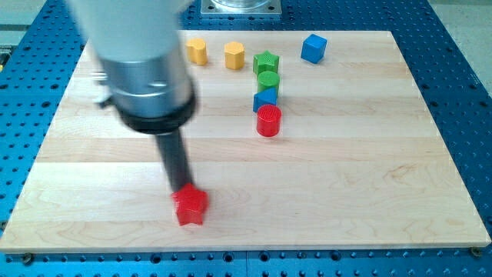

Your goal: Push the red star to the top right of the blue cube

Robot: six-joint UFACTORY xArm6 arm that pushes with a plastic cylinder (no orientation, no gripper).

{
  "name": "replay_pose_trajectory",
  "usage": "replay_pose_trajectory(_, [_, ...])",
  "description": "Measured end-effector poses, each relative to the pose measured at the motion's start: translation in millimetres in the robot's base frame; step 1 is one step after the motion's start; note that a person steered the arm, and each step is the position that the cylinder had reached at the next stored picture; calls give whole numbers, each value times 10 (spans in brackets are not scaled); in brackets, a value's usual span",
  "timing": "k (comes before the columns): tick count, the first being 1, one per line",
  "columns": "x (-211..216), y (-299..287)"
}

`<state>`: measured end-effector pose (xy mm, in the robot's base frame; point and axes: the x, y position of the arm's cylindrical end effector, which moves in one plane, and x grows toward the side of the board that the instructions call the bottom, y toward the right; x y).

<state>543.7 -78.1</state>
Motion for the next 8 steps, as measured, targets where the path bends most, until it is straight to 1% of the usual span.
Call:
replay_pose_trajectory(1, [47,-999])
replay_pose_trajectory(2, [611,-884])
replay_pose_trajectory(3, [588,383])
replay_pose_trajectory(4, [22,942])
replay_pose_trajectory(5, [156,556])
replay_pose_trajectory(6, [-124,308])
replay_pose_trajectory(7, [-395,1232])
replay_pose_trajectory(8, [-524,2200])
